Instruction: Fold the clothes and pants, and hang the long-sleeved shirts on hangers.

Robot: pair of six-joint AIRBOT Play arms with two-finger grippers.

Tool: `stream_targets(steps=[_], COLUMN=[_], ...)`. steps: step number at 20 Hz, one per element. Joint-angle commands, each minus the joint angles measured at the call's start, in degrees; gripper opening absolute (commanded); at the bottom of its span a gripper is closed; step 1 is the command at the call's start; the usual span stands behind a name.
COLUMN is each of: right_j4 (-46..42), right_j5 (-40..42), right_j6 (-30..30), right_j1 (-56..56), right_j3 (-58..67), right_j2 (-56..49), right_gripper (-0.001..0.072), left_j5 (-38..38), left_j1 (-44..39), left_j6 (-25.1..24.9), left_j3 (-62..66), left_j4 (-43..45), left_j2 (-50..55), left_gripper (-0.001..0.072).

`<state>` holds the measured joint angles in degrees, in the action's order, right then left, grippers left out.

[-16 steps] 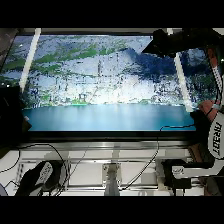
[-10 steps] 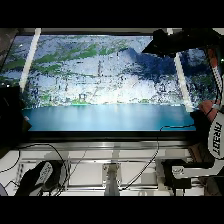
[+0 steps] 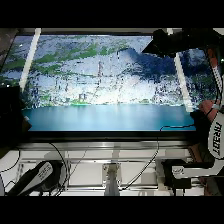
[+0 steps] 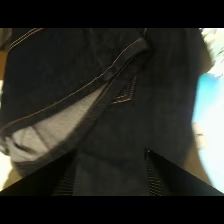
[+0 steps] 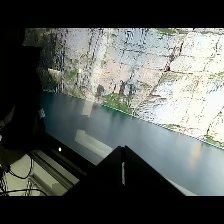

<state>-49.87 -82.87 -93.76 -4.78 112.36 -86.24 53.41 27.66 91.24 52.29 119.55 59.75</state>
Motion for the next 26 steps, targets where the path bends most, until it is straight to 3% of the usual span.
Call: stream_targets(steps=[1,5,13,19,26], right_j4=[0.0,0.0,0.1,2.1,3.8], right_j5=[0.0,0.1,6.0,5.9,6.0], right_j6=[0.0,0.0,0.0,-0.2,-0.2], right_j1=[0.0,0.0,0.0,0.0,0.0], right_j3=[0.0,0.0,0.0,0.0,0.0], right_j2=[0.0,0.0,0.0,0.0,0.0], right_gripper=[0.0026,0.0026,0.0026,0.0026,0.0026], left_j5=[-3.2,-9.9,-24.6,-26.3,-26.0], left_j1=[0.0,0.1,1.5,2.0,5.7], left_j6=[-0.8,-0.8,-0.8,-0.8,-0.6], left_j3=[0.0,0.0,0.0,0.0,1.0], left_j4=[6.1,11.7,12.7,19.6,19.9], left_j2=[5.1,10.3,18.4,23.9,24.9], left_gripper=[0.0515,0.0516,0.0514,0.0497,0.049])
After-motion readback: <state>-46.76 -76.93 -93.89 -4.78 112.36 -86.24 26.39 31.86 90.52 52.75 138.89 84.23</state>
